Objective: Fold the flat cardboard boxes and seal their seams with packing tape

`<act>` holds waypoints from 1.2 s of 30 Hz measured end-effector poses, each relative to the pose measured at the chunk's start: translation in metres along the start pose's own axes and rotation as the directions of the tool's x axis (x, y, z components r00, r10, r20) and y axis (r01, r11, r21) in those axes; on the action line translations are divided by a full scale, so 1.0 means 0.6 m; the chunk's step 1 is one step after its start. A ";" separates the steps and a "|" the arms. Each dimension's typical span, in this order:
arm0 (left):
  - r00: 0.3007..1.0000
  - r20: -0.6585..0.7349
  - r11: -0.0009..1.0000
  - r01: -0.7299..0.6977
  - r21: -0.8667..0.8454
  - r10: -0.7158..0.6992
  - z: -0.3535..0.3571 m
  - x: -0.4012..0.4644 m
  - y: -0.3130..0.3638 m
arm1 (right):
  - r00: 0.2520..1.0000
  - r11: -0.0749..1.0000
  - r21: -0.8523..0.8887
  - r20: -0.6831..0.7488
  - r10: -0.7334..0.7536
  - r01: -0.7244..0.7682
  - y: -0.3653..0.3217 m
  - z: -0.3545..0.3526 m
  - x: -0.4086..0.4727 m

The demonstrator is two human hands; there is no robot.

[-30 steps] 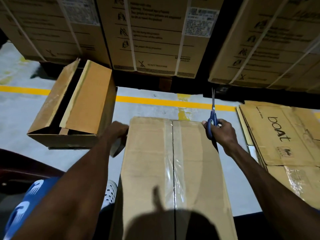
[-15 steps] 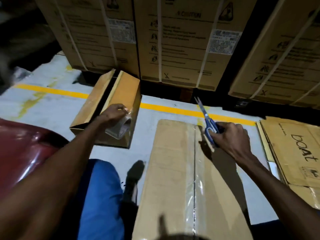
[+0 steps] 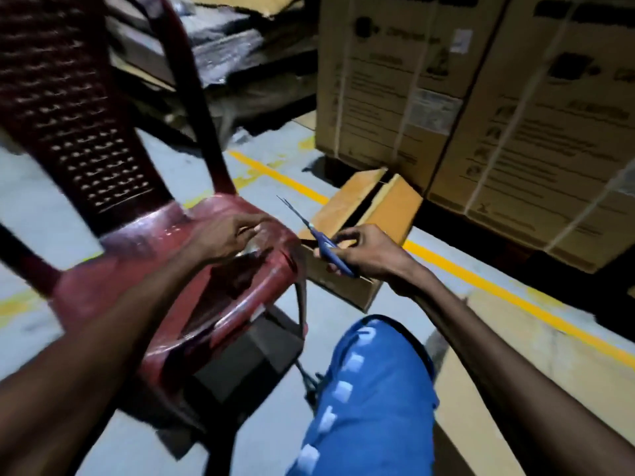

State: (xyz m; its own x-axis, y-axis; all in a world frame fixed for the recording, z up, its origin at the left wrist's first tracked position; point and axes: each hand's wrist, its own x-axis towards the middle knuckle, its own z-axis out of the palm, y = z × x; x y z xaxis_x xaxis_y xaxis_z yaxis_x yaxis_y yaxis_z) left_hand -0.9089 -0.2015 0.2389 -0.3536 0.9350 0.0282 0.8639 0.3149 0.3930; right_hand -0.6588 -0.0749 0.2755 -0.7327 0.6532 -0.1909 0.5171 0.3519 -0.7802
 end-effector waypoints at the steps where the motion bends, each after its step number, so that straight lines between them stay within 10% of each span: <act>1: 0.999 -0.039 0.999 0.033 0.030 -0.032 -0.002 -0.017 -0.025 | 1.000 0.998 -0.048 -0.002 -0.030 0.030 -0.022 0.027 0.023; 9: 0.963 -0.238 0.991 0.113 -0.076 -0.128 0.043 -0.126 -0.161 | 0.969 0.937 -0.343 -0.199 -0.147 0.072 -0.079 0.222 0.105; 16: 0.879 -0.384 0.873 0.071 -0.482 -0.284 0.087 -0.126 -0.165 | 0.982 0.792 -0.596 -0.031 -0.184 0.129 -0.086 0.274 0.119; 21: 0.866 -0.377 0.895 0.161 -0.416 -0.330 0.096 -0.113 -0.177 | 0.982 0.681 -0.710 0.095 -0.161 0.180 -0.096 0.280 0.120; 30: 0.819 -0.468 0.891 0.108 -0.441 -0.331 0.098 -0.109 -0.156 | 0.980 0.753 -0.627 0.113 -0.164 0.199 -0.081 0.282 0.118; 36: 0.888 -0.199 0.859 0.311 -0.406 -0.415 0.069 -0.104 -0.162 | 0.976 0.840 -0.512 -0.018 -0.218 0.179 -0.066 0.250 0.105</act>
State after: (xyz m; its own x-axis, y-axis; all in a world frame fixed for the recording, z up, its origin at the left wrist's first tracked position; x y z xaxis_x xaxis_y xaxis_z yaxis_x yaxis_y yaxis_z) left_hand -0.9562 -0.2840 0.1610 -0.7442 0.6665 0.0449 0.4866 0.4949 0.7199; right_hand -0.7921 -0.1482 0.2051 -0.8199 0.5725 -0.0057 0.5302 0.7555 -0.3849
